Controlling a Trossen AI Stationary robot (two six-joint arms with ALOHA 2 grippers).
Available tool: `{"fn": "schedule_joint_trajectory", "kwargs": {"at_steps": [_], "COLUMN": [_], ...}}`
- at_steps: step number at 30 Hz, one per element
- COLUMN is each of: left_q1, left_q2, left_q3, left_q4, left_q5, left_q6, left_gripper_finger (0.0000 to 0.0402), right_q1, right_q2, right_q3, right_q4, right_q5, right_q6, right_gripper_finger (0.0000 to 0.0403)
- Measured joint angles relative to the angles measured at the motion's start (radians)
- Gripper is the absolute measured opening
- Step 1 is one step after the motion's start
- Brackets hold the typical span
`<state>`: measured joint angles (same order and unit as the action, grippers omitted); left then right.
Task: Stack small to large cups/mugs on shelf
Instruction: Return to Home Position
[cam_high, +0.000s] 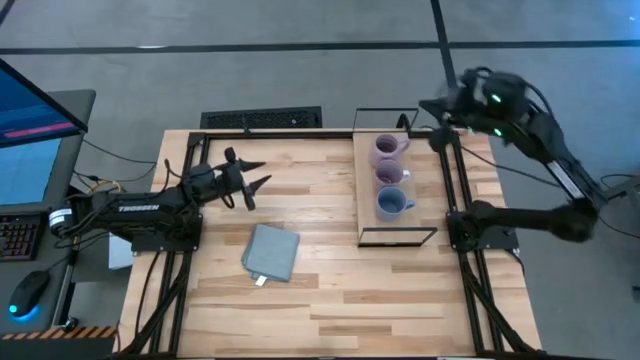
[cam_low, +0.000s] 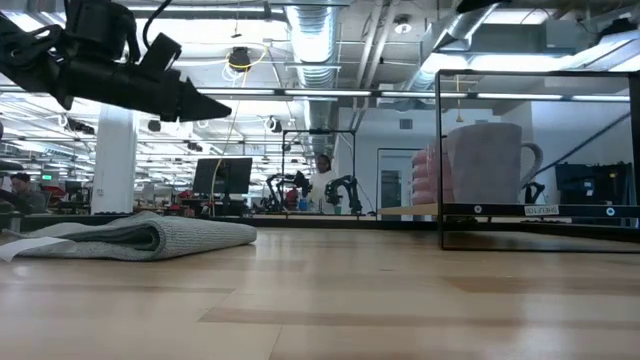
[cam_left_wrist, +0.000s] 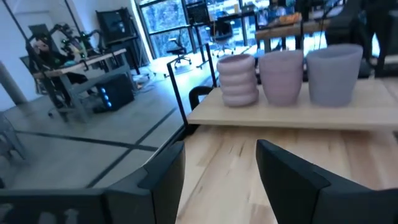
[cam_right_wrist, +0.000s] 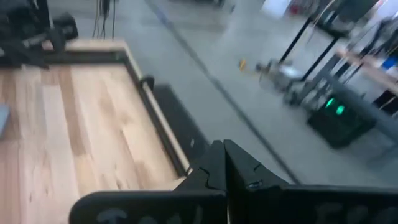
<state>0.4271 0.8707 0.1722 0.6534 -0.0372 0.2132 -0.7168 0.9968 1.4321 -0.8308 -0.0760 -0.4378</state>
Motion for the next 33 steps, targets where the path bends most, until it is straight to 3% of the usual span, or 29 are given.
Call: {"fn": "schedule_joint_trajectory", "kwargs": {"at_steps": [8, 18, 22, 27, 33], "left_q1": [0.000, 0.000, 0.031, 0.146, 0.315], "left_q2": [-0.021, -0.021, -0.022, -0.047, -0.086], "left_q3": [0.000, -0.001, -0.054, -0.158, -0.153], "left_q4": [0.000, 0.015, 0.078, 0.226, 0.200], "left_q5": [0.017, 0.065, 0.204, 0.347, 0.463], "left_q6": [-0.103, -0.096, -0.084, -0.136, -0.143], "left_gripper_finger": [0.0190, 0.0190, 0.0190, 0.0190, 0.0190], "right_q1": [0.054, 0.110, 0.105, 0.105, 0.090], "right_q2": [-0.319, -0.638, -0.805, -0.981, -0.963], "right_q3": [-0.356, -0.734, -0.858, -1.012, -1.124], "right_q4": [0.286, 0.377, 0.434, 0.558, 0.683], "right_q5": [-0.064, -0.079, -0.077, -0.077, -0.006], "right_q6": [0.046, 0.128, 0.170, 0.195, 0.188], "right_gripper_finger": [0.0010, 0.0015, 0.0017, 0.0021, 0.0016]}}
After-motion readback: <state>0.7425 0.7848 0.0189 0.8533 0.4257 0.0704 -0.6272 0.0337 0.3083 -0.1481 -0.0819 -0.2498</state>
